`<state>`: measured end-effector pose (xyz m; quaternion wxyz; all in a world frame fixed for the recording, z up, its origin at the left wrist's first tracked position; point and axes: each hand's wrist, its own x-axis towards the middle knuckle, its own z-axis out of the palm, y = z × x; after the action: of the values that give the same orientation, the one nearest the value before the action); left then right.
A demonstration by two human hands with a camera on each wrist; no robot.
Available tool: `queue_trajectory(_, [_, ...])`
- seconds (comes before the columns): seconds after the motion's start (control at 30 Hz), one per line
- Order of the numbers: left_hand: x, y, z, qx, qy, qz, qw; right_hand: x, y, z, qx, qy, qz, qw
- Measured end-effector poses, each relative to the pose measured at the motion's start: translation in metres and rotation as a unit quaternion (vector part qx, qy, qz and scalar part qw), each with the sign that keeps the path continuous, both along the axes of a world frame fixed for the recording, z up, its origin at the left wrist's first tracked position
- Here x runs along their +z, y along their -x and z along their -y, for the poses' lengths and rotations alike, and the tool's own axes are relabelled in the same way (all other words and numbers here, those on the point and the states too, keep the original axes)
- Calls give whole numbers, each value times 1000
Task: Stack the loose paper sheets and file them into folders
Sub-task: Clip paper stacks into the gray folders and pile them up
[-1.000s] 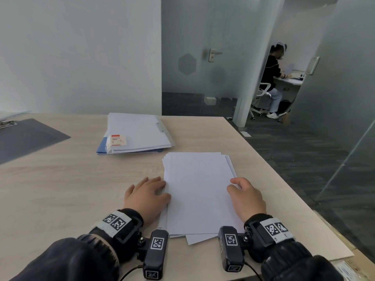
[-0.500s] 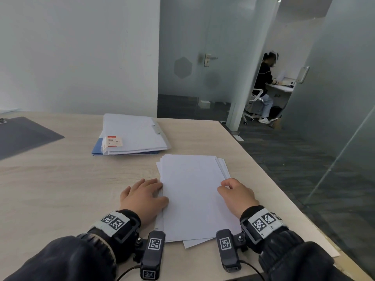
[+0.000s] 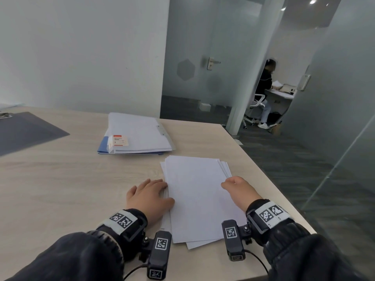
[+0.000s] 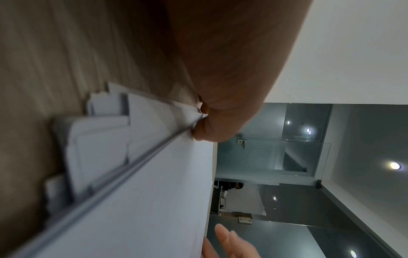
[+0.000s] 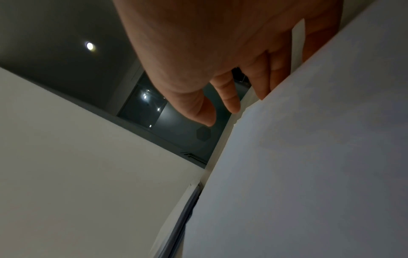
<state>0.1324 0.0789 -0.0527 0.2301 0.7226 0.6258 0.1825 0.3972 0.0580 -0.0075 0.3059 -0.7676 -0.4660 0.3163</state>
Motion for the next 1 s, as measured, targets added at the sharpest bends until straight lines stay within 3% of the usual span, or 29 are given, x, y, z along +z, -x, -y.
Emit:
queue_trajectory(0.27, [1, 4, 4, 10, -3, 68, 998, 0, 5, -1, -1, 3, 33, 999])
queue_trajectory(0.53, [13, 7, 9, -4, 24, 117, 993, 5, 10, -4, 11, -3, 13, 1000])
queue_trajectory(0.6, [15, 9, 12, -2, 27, 159, 987, 5, 11, -7, 11, 5, 2, 1000])
queue_trajectory(0.87, [18, 22, 18, -23, 37, 399, 916, 7, 21, -6, 41, 29, 25, 998])
queue_trajectory(1.0, [13, 28, 12, 12, 100, 488, 867, 8, 25, -5, 44, 30, 16, 998])
